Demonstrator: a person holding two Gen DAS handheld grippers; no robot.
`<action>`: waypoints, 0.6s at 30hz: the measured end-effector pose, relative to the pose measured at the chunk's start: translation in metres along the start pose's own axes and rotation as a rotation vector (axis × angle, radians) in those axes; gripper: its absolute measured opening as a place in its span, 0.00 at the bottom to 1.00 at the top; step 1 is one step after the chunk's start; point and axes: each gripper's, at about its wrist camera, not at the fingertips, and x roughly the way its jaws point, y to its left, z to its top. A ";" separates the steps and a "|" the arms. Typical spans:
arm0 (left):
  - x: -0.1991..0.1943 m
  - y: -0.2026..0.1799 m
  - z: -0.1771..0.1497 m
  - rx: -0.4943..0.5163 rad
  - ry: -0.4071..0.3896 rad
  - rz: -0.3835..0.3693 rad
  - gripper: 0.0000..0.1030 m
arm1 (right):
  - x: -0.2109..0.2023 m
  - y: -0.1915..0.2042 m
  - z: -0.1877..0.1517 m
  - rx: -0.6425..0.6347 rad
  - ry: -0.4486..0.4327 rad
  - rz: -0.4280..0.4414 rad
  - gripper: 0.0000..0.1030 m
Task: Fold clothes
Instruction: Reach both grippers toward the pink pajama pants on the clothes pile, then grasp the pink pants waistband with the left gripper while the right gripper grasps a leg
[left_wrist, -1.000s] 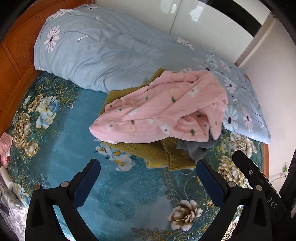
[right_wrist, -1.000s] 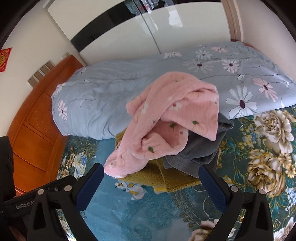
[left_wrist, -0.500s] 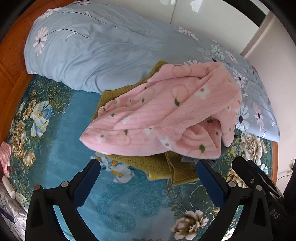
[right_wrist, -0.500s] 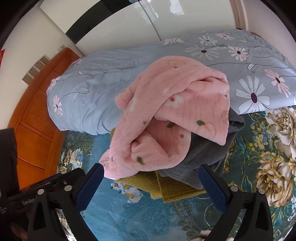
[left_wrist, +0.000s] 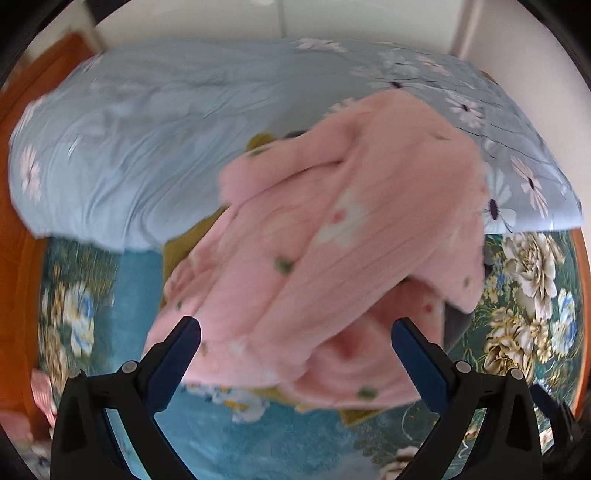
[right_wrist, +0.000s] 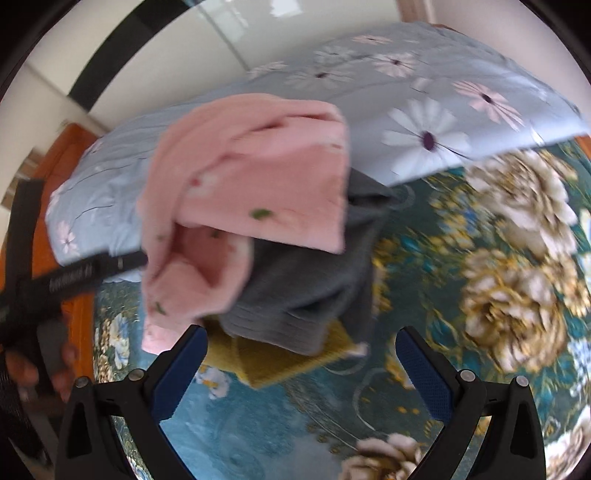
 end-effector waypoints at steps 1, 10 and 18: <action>0.001 -0.008 0.006 0.024 -0.015 0.014 0.96 | -0.002 -0.007 -0.003 0.012 -0.002 -0.007 1.00; -0.013 -0.021 0.030 -0.012 -0.007 0.031 0.09 | -0.037 -0.040 -0.027 0.056 -0.009 -0.090 1.00; -0.111 -0.009 -0.032 0.044 -0.147 -0.093 0.07 | -0.068 -0.062 -0.042 0.123 -0.046 -0.096 1.00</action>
